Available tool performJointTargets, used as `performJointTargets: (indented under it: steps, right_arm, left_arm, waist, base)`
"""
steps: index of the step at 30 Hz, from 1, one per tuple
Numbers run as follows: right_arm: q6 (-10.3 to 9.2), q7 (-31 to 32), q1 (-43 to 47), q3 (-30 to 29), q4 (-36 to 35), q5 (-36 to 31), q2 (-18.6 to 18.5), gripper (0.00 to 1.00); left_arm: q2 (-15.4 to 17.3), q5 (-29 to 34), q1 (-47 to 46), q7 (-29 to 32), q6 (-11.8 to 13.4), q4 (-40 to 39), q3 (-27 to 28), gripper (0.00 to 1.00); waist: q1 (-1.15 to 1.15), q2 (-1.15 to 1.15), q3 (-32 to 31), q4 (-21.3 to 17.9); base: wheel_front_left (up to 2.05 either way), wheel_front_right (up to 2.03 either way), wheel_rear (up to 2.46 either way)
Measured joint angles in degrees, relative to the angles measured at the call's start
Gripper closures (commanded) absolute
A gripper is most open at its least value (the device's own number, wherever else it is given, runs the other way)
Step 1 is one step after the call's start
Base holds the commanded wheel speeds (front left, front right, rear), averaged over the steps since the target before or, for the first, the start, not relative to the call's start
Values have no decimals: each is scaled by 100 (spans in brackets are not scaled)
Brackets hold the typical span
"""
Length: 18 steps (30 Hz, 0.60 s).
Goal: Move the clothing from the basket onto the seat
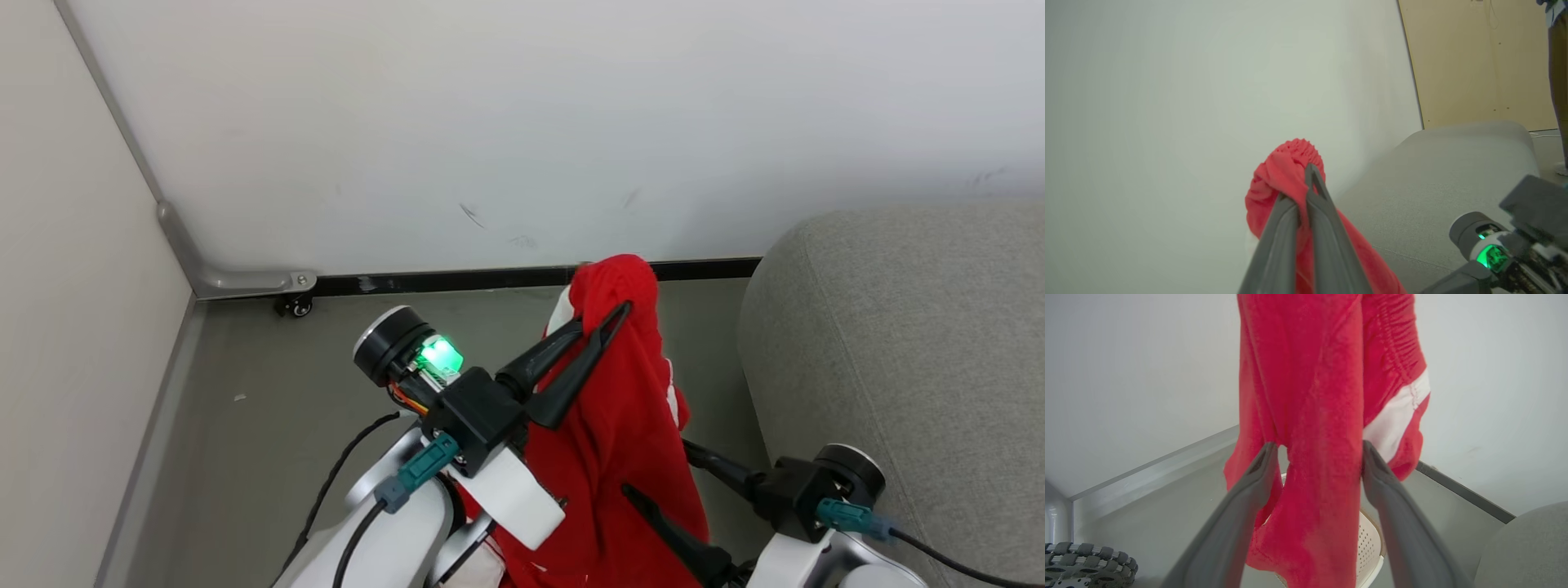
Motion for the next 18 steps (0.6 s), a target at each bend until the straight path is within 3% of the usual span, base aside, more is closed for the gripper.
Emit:
performJointTargets:
  steps: [8, 9, 10, 11, 15, 18]
  right_arm:
    - [0, 11, -272, 439, 34, 191, -22, 2]
    - [0, 11, -305, 516, 55, 208, -12, 17]
    - [0, 11, -350, 594, 68, 242, 4, 40]
    - [0, 11, -393, 681, 70, 243, 16, 55]
    - [0, 0, -538, 899, 118, 297, 66, 75]
    - [0, -43, -640, 969, 143, 298, 62, 100]
  left_arm:
    - [-12, -207, -151, 129, 0, -115, -337, 100]
    - [-12, -253, -164, 152, 0, -118, -363, 100]
    - [-8, -279, -181, 160, 0, -118, -381, 100]
    - [-10, -314, -203, 185, 0, -118, -403, 100]
    - [10, -411, -219, 253, 0, -93, -421, 100]
    - [66, -477, -219, 287, 0, -30, -398, 100]
  waist:
    - [0, 0, 34, 97]
    - [0, 0, 42, 108]
    - [0, 0, 49, 118]
    - [0, 0, 56, 127]
    - [0, 0, 86, 154]
    - [0, 0, 108, 158]
  base:
    - [0, 0, 0]
    - [0, 0, 0]
    - [0, 0, 0]
    - [0, 0, 0]
    - [0, 0, 0]
    - [0, 0, 0]
